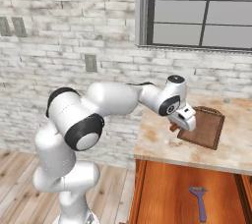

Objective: Open the drawer on the right and place the cutting tools on the cutting board.

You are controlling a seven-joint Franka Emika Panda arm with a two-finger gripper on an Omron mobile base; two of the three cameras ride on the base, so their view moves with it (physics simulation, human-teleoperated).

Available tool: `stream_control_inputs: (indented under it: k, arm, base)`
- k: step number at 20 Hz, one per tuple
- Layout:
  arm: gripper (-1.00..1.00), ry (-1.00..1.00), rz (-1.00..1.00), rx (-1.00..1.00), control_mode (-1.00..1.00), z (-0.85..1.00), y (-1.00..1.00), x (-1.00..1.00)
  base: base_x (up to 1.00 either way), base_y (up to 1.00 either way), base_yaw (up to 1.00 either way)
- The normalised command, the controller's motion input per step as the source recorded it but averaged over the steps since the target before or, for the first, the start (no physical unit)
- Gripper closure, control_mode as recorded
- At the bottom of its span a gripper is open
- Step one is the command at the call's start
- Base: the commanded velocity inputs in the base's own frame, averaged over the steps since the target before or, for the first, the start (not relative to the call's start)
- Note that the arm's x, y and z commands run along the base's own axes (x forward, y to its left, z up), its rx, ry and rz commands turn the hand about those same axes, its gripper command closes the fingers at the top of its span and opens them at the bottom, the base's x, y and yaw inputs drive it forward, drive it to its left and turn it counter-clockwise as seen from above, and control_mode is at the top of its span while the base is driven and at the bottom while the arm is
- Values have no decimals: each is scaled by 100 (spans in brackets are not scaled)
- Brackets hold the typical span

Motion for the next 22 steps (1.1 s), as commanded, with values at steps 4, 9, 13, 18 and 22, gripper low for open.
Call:
stream_control_inputs:
  k: [4,9,13,18,22]
  arm:
    - [100,0,-5,2,-100,-22,-7,27]
    - [100,0,1,0,-100,-5,-6,22]
    - [100,0,1,-3,-100,-35,-4,49]
    - [100,0,0,-10,-100,-55,-18,56]
    - [-100,0,0,-5,-100,-26,-14,40]
  base:
    - [0,0,0]
    - [0,0,0]
    - [0,0,0]
    - [0,0,0]
    - [0,0,0]
